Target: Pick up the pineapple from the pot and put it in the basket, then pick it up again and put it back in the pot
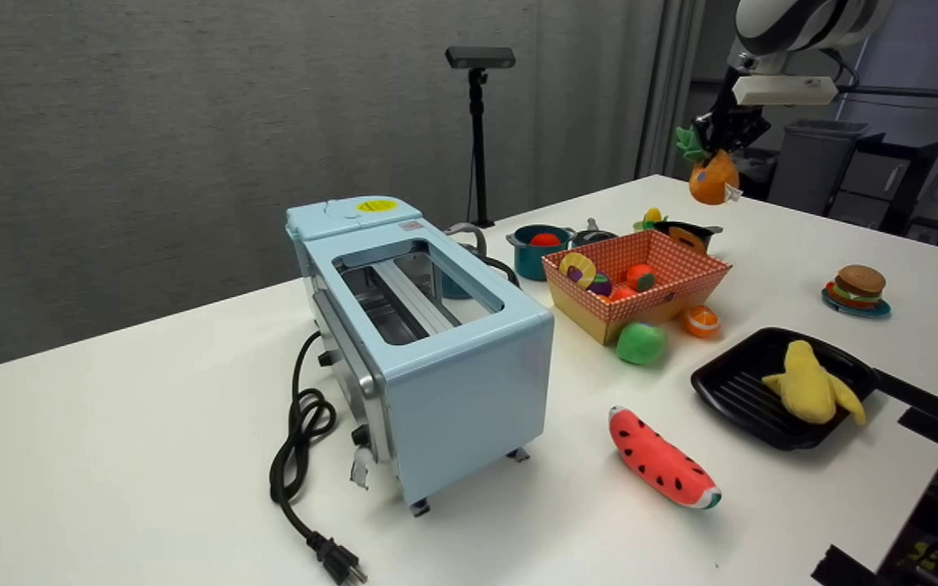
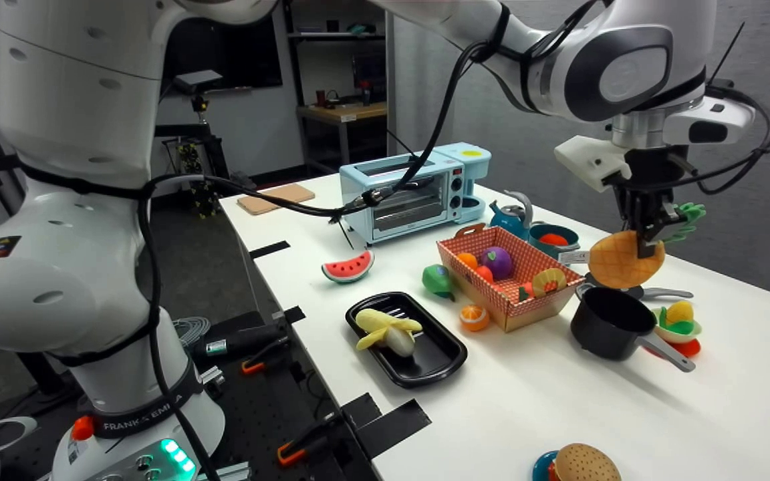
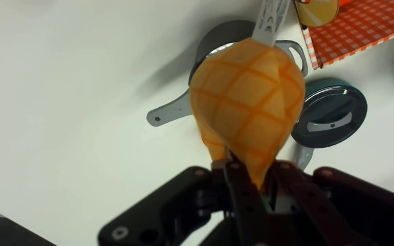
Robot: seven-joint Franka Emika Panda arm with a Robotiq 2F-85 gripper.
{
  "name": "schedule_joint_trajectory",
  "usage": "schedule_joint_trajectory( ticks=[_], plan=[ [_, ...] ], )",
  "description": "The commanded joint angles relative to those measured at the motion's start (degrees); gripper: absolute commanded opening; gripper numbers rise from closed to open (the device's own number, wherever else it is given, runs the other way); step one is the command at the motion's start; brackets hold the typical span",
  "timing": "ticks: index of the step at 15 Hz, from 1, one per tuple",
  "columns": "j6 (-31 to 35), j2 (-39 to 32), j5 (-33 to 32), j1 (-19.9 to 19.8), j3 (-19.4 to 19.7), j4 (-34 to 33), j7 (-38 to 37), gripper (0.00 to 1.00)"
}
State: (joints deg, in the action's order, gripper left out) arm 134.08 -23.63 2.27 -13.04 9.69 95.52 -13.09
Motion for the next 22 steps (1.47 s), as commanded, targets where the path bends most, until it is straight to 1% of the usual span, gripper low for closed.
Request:
schedule_joint_trajectory(
  ticks=[1,5,6,7,8,9,11,14,16,17,22],
  plan=[
    [-1.71,-1.35,2.30,-0.72,0.03,-2.59,1.79,0.04],
    [-2.25,-2.14,2.48,-0.79,-0.09,-3.35,1.97,0.04],
    [-2.50,-2.41,2.40,-0.76,-0.11,-3.55,1.98,0.15],
    [-2.73,-2.63,2.39,-0.76,-0.16,-3.65,2.13,0.40],
    [-2.92,-2.88,2.40,-0.79,-0.19,-3.80,2.25,0.40],
    [-3.03,-3.19,2.19,-0.77,-0.14,-3.93,2.40,0.45],
    [-3.17,-3.80,2.05,-0.75,-0.09,-4.16,2.49,0.59],
    [-3.32,-4.70,1.87,-0.62,-0.11,-4.49,2.49,0.83],
    [-3.44,-5.26,1.79,-0.49,-0.20,-4.85,2.46,0.96],
    [-3.56,-5.60,1.77,-0.44,-0.26,-5.07,2.45,1.00],
    [-3.88,-6.55,1.57,-0.22,-0.27,-5.80,2.18,1.00]
  ],
)
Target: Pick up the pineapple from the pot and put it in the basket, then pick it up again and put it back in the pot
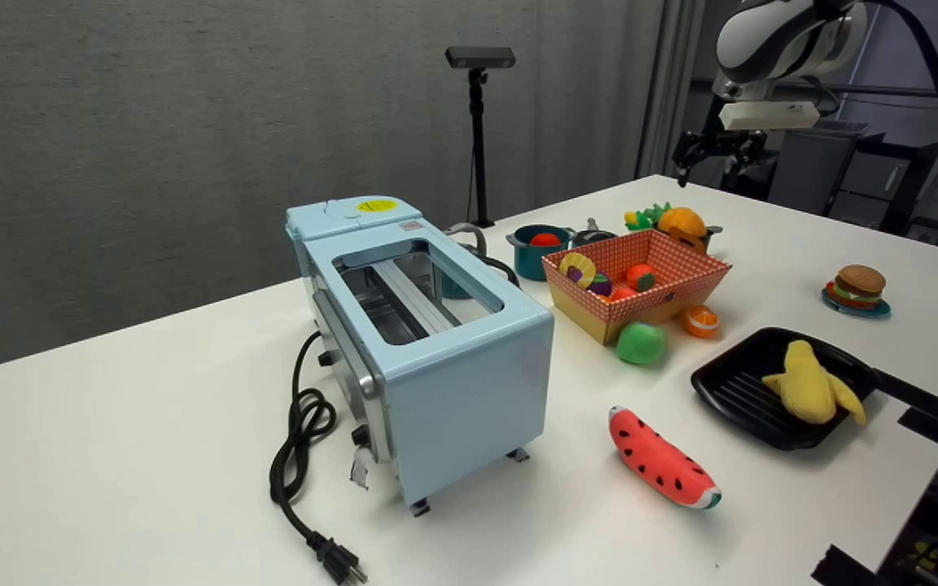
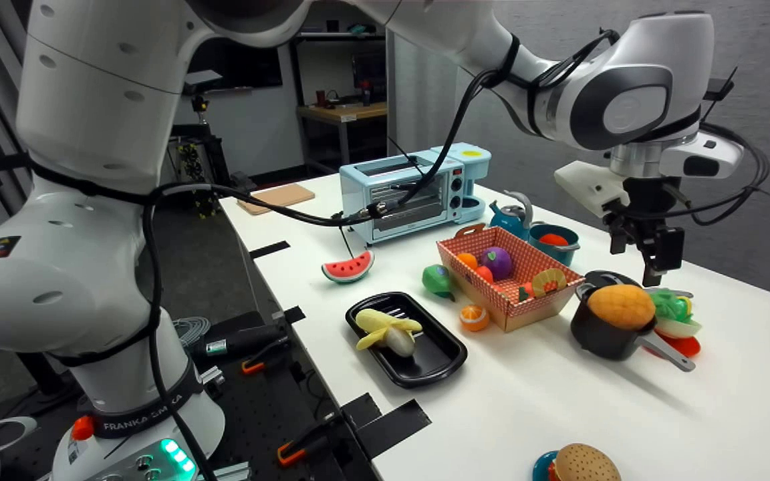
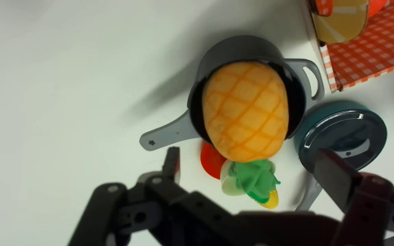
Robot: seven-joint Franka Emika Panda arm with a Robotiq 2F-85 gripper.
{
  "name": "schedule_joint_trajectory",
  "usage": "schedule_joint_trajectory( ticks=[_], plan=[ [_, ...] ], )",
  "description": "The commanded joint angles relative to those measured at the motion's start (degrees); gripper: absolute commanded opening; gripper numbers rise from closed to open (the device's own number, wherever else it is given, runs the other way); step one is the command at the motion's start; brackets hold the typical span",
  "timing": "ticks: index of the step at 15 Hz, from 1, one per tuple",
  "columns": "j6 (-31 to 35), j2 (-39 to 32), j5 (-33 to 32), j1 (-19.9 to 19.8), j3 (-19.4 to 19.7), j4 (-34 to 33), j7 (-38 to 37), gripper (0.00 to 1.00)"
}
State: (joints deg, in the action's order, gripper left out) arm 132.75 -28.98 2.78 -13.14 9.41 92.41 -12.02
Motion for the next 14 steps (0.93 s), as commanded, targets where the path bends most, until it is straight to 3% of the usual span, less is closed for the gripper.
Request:
schedule_joint_trajectory(
  ticks=[1,7,14],
  plan=[
    [-2.53,-1.25,1.01,-0.09,0.03,-2.71,1.08,1.00],
    [-1.43,1.96,0.96,0.00,0.02,0.88,1.73,1.00],
    [-0.25,0.17,0.35,0.39,0.48,-0.56,0.67,1.00]
  ],
)
